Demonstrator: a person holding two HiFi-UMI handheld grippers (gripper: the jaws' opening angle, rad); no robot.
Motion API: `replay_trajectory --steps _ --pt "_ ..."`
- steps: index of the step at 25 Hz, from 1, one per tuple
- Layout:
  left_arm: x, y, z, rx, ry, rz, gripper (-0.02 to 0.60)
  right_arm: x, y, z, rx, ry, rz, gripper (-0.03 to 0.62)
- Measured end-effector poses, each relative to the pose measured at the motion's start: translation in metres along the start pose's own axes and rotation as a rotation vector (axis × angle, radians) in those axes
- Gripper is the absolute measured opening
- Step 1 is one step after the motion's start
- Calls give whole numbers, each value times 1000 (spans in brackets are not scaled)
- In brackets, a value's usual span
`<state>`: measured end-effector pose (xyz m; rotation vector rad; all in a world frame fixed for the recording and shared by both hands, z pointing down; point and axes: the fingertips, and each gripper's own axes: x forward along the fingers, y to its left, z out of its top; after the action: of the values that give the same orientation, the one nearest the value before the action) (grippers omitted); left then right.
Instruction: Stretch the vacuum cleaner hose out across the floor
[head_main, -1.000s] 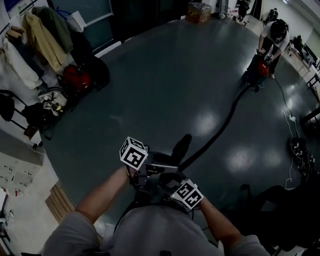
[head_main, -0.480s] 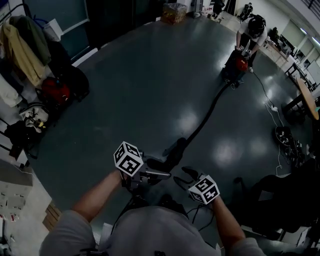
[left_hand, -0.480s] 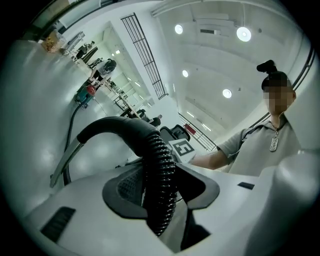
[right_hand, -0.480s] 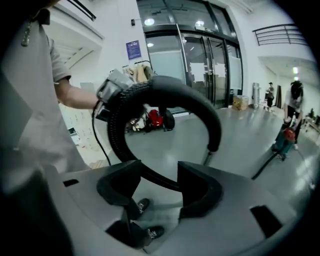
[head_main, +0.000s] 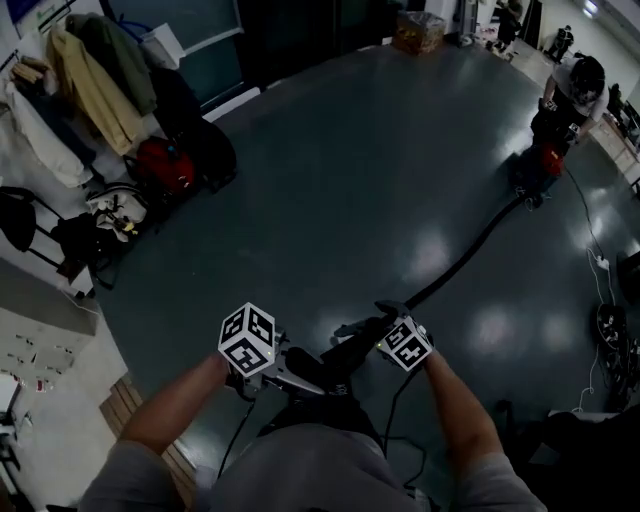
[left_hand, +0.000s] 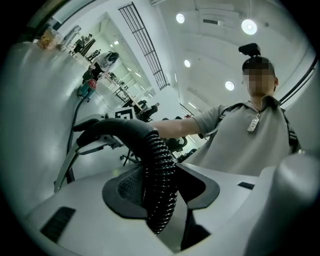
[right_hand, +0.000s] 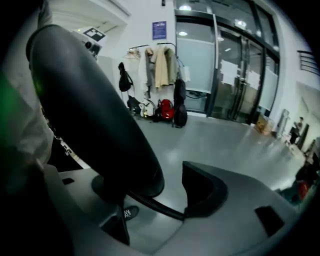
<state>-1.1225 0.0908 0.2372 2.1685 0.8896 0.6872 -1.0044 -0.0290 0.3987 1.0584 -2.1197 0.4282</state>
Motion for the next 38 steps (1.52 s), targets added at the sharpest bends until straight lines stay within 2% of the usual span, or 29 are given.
replay_trajectory --steps 1,2,3,5,7,9,13,17,19,21,23,27,32,34,36,38 --pt "-1 3 0 -12 -9 26 184 10 1 7 -59 -11 44 302" --pt "-4 8 -1 -28 -26 58 184 18 2 14 -114 -18 75 210" --pt "-8 14 -3 -46 -40 91 184 26 2 21 -160 -18 93 158" --pt "-22 26 -17 -74 -38 147 184 43 1 36 -224 -12 103 152" --pt "-39 35 -40 -103 -23 178 186 60 6 51 -284 7 84 152" --pt "-53 37 -63 -144 -42 213 186 75 16 69 -349 33 62 152" --pt "-80 50 -103 -192 -142 392 195 93 31 92 -477 126 -15 149" --pt "-132 47 -134 -165 -268 564 292 111 61 112 -591 232 -104 150" --pt "-161 38 -147 -128 -284 666 313 114 80 120 -631 274 -160 150" --pt "-180 30 -151 -85 -278 733 313 116 97 132 -657 304 -216 150" --pt "-184 26 -148 -40 -241 761 313 119 113 143 -669 326 -252 150" --pt "-173 36 -144 32 -102 753 313 122 139 156 -681 342 -265 150" --pt "-149 38 -149 16 15 651 311 116 152 156 -679 336 -230 152" --pt "-143 39 -145 -2 36 669 291 111 148 151 -679 345 -212 156" --pt "-144 45 -140 -30 13 711 254 108 145 144 -660 353 -183 164" --pt "-147 50 -135 -47 -22 749 186 107 144 137 -624 330 -148 165"
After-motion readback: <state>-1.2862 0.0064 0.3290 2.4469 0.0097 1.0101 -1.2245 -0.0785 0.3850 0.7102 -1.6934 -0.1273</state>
